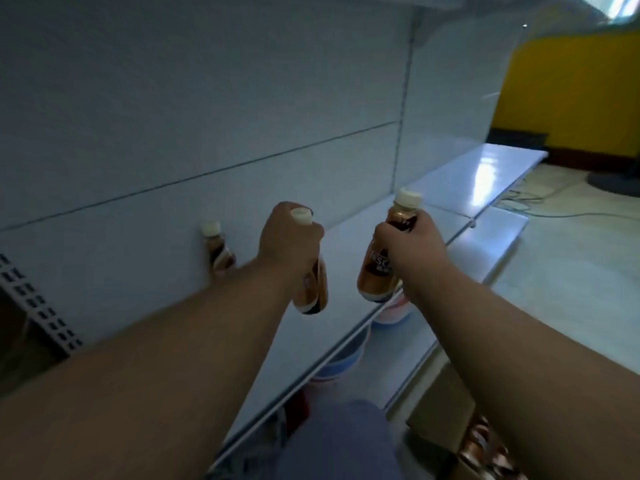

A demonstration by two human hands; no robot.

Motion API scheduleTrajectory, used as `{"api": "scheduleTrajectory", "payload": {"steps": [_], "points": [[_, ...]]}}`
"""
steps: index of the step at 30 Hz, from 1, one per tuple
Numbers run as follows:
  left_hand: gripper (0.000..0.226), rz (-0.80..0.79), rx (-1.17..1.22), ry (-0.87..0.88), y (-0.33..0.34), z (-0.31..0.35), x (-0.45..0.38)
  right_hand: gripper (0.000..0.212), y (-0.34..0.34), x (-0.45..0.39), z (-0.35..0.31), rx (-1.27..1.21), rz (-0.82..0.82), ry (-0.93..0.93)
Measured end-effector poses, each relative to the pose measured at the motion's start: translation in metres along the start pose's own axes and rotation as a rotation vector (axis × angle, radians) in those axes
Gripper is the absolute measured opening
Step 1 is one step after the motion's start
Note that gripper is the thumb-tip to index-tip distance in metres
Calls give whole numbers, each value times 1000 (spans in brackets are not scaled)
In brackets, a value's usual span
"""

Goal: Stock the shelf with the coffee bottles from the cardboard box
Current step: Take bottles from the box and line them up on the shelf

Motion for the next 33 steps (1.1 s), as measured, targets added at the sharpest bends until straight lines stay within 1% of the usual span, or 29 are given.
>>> {"api": "scheduleTrajectory", "payload": {"steps": [3, 6, 8, 10, 14, 16, 18, 20, 21, 23, 25, 28, 30, 33], "points": [[23, 77, 53, -41, -20, -31, -16, 23, 52, -28, 8, 35, -139, 15], [22, 96, -28, -38, -37, -47, -40, 32, 97, -54, 19, 164, -286, -21], [21, 61, -99, 0, -40, -47, -53, 34, 115, -64, 22, 276, -334, -62], [21, -12, -169, 19, -41, -46, -67, 34, 128, -73, 27, 327, -358, -65], [16, -187, -356, -7, -39, -53, -90, 34, 135, -86, 38, 360, -397, 6], [17, -284, -590, 42, -37, -56, -93, 35, 136, -89, 41, 359, -448, 35], [21, -314, -803, 122, -39, -57, -96, 36, 138, -92, 41, 389, -500, 48], [27, -349, -893, 129, -42, -55, -100, 36, 139, -95, 41, 506, -541, 33], [30, -382, -937, 129, -43, -53, -103, 35, 137, -96, 38, 606, -552, 4], [34, -466, -1104, 145, -44, -49, -107, 37, 132, -100, 21, 845, -570, -78], [34, -539, -1253, 160, -47, -46, -109, 40, 128, -105, 1, 1004, -623, -117], [31, -566, -1299, 163, -51, -41, -115, 35, 129, -110, -15, 1100, -704, -129], [27, -543, -1307, 191, -54, -37, -118, 28, 134, -113, -16, 1119, -681, -173], [21, -526, -1337, 239, -59, -38, -123, 26, 141, -116, -12, 1034, -596, -191]]}}
Point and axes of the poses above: each hand's wrist, its own x-axis away from the middle knuckle, its own y-axis out of the palm, z = x × y, the point moved 3 cm from there along -x, towards the middle knuckle, and after that the axes turned 10 degrees about -z, right-handed, at the moved point
